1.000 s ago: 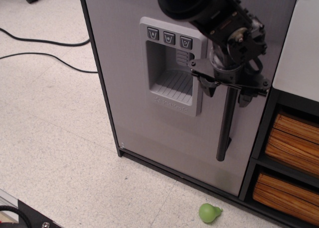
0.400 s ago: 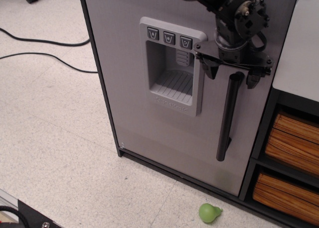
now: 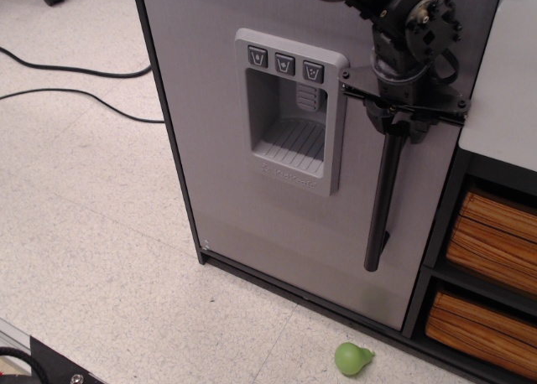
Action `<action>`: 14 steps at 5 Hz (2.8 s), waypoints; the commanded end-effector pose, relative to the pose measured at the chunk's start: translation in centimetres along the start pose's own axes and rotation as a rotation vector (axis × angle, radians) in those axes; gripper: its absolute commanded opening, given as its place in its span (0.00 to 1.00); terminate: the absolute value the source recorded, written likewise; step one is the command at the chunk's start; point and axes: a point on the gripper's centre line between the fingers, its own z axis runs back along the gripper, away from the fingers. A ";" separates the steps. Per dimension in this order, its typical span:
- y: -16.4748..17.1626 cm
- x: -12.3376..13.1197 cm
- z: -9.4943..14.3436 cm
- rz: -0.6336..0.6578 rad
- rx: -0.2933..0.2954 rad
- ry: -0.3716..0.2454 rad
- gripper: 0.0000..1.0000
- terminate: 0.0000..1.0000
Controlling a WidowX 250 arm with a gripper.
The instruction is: Open fridge
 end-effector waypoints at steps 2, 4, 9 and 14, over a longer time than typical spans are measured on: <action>2.3 -4.4 4.2 -0.086 -0.075 0.000 0.00 0.00; 6.3 -8.0 6.4 -0.108 -0.053 0.125 1.00 0.00; 2.4 -20.0 6.9 -0.368 -0.040 0.422 1.00 0.00; -5.7 -11.9 1.8 -0.271 -0.078 0.267 1.00 0.00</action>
